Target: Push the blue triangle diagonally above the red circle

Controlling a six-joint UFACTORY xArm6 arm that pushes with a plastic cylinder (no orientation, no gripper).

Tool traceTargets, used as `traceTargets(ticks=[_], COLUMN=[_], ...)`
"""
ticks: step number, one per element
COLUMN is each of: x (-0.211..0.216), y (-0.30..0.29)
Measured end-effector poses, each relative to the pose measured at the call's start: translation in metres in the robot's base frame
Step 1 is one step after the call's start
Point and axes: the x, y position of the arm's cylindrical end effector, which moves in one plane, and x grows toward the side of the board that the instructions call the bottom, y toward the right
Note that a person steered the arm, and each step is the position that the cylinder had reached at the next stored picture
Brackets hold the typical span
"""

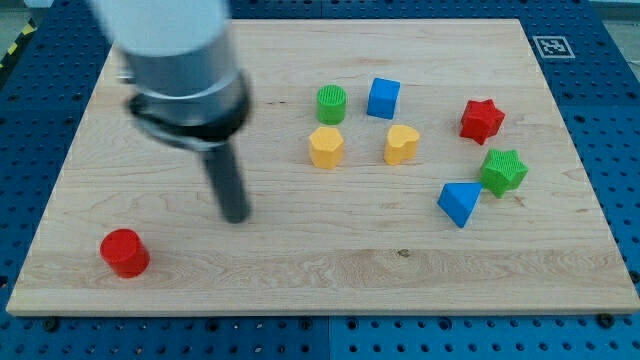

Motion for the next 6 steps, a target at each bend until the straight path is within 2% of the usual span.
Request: traceTargets(ticks=[1,3,4,5,6], x=[0.008,0.082,0.084,0.055,0.007], y=[0.078,0.187,0.271,0.293,0.273])
